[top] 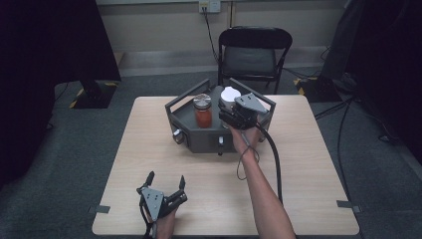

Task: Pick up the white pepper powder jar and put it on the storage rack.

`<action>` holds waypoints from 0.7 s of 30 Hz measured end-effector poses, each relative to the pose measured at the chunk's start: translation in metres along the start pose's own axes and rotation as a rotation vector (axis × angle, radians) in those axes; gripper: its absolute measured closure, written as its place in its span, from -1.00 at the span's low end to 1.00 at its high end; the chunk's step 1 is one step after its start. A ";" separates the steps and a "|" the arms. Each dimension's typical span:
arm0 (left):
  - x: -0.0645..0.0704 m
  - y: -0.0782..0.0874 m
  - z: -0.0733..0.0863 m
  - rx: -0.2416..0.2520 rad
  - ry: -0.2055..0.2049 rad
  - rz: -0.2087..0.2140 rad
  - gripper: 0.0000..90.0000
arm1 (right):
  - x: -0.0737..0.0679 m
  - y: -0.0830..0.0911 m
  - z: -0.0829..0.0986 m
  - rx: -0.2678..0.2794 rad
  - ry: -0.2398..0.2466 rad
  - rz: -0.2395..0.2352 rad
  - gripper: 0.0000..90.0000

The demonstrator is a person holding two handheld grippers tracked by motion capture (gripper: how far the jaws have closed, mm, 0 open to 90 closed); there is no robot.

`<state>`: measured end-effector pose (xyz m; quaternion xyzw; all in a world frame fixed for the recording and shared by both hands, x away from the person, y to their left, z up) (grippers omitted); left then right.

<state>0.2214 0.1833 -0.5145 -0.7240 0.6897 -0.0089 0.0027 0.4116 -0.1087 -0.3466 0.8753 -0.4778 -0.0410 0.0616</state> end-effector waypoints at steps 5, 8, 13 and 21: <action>0.000 0.000 0.000 0.000 0.000 0.000 -1.00 | 0.001 0.000 -0.001 -0.005 -0.007 -0.002 -0.33; 0.000 0.000 0.000 0.000 0.000 0.000 -1.00 | 0.001 0.000 -0.001 -0.005 -0.011 -0.002 -0.33; 0.000 0.000 0.000 0.000 0.000 0.000 -0.99 | 0.000 0.000 -0.001 -0.002 -0.006 -0.001 -0.34; 0.000 0.000 0.000 0.000 0.000 0.000 -1.00 | -0.002 -0.001 0.000 0.012 0.017 0.019 -0.47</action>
Point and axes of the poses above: each handheld gripper's, and its own axes: y roughly backward along the jaws, z roughly out of its underside, x roughly to its right, the point moved 7 cm from there along -y, roughly forward along the jaws, and after that the axes turned 12 degrees about -z, right-handed, at the moved point
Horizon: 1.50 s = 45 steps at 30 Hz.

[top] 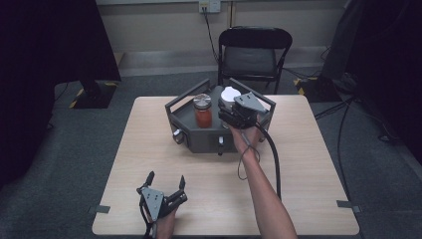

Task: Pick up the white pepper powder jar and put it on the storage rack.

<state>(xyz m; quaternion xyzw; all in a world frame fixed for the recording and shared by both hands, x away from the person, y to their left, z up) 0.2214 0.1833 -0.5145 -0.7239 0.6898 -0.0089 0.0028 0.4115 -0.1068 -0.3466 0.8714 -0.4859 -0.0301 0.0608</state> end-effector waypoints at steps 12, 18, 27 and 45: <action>0.000 0.000 0.000 0.000 0.000 0.000 -0.99 | 0.006 0.002 0.004 0.034 -0.015 -0.031 -1.00; 0.000 0.000 0.000 0.000 0.001 0.005 -0.99 | 0.005 0.007 0.004 0.049 0.006 -0.036 -1.00; -0.001 0.000 0.000 -0.001 0.000 0.007 -0.98 | 0.002 0.017 0.007 0.065 0.019 0.001 -1.00; -0.001 0.000 0.000 0.000 0.001 0.007 -0.98 | -0.001 0.039 0.013 0.095 0.022 -0.013 -1.00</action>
Point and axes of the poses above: each handheld gripper's, and its own axes: y roughly backward along the jaws, z roughly out of its underside, x roughly to its right, the point moved 7 cm from there along -y, roughly forward along the jaws, and after that the axes turned 12 degrees about -z, right-handed, at the moved point
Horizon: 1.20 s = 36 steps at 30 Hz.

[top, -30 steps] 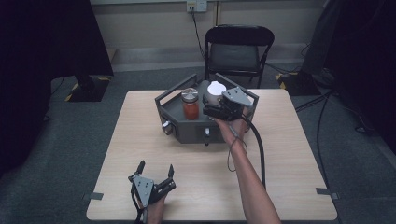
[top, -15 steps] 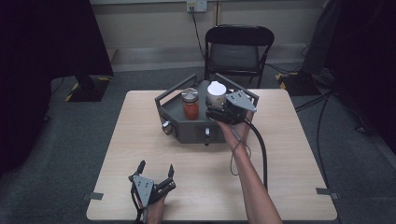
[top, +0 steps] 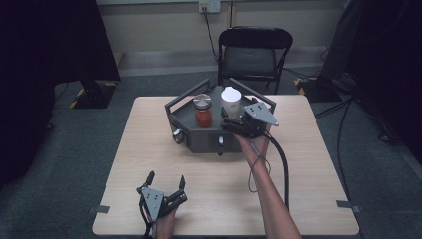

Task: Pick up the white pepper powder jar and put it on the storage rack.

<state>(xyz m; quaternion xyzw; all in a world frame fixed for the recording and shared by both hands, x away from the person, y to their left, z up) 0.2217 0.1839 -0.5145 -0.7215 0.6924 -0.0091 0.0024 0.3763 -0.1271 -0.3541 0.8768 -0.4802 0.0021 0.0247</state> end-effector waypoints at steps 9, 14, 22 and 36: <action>0.000 0.000 0.000 0.000 -0.001 0.000 -0.98 | -0.003 0.011 0.002 0.031 0.006 -0.008 -1.00; 0.000 0.000 0.000 0.000 -0.001 0.000 -0.98 | -0.003 0.019 0.007 0.035 -0.006 -0.011 -1.00; 0.000 0.000 0.000 0.000 0.000 0.000 -0.99 | -0.005 0.029 0.012 0.049 -0.004 -0.006 -1.00; 0.000 0.000 0.000 0.000 -0.001 0.000 -0.98 | -0.001 0.058 0.031 0.064 -0.021 -0.002 -1.00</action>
Point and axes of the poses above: each handheld gripper's, and its own axes: y roughly backward along the jaws, z roughly out of its underside, x roughly to its right, the point moved 7 cm from there along -y, roughly forward along the jaws, and after that the axes turned 12 degrees about -z, right-handed, at the moved point
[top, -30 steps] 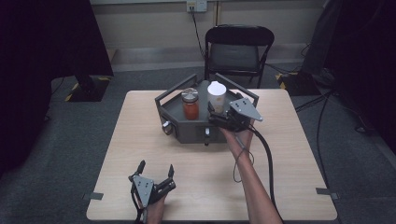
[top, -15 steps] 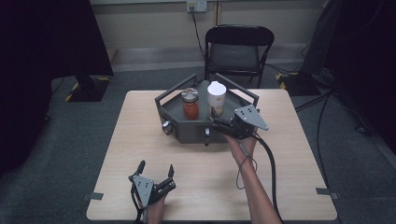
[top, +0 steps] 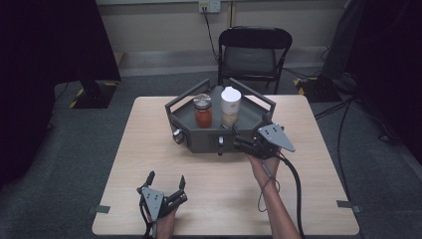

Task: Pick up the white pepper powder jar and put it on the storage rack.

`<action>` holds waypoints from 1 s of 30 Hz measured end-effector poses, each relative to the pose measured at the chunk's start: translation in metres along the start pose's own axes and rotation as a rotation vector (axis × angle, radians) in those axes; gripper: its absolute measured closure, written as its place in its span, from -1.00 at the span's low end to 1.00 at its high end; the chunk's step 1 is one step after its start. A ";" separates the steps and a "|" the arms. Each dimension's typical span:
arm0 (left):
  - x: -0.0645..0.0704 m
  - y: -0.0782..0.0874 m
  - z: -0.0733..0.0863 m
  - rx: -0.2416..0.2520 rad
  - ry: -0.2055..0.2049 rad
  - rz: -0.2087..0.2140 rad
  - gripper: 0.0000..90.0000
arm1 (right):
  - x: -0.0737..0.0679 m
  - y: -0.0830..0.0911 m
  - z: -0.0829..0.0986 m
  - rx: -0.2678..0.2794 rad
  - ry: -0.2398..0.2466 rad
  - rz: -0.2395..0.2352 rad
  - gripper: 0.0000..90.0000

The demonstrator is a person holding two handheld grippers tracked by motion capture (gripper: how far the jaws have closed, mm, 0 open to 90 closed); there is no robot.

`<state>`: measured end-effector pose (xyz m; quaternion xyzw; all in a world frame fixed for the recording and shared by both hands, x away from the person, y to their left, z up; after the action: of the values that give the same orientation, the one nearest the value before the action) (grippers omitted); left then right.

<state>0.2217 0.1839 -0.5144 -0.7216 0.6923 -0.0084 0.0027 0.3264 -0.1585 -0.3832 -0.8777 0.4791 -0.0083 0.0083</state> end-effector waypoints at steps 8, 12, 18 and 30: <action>0.000 0.000 0.000 0.000 0.000 0.000 -0.98 | -0.003 0.015 0.005 0.011 -0.001 0.003 -1.00; 0.000 0.000 0.000 0.001 0.001 0.000 -0.98 | -0.005 0.022 0.007 0.014 0.000 0.001 -1.00; 0.000 0.000 0.000 0.001 0.001 0.000 -0.98 | -0.008 0.033 0.014 0.017 -0.009 0.008 -1.00; 0.000 0.000 0.000 0.001 0.001 -0.001 -0.98 | -0.012 0.055 0.027 0.023 -0.008 0.035 -1.00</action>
<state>0.2217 0.1838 -0.5145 -0.7221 0.6918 -0.0090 0.0028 0.2741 -0.1783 -0.4113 -0.8691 0.4940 -0.0102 0.0207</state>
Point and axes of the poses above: each handheld gripper's, and its own axes: y roughly backward along the jaws, z roughly out of its underside, x roughly to its right, the point moved 7 cm from there along -y, roughly forward along the jaws, and after that the axes turned 12 degrees about -z, right-handed, at the moved point
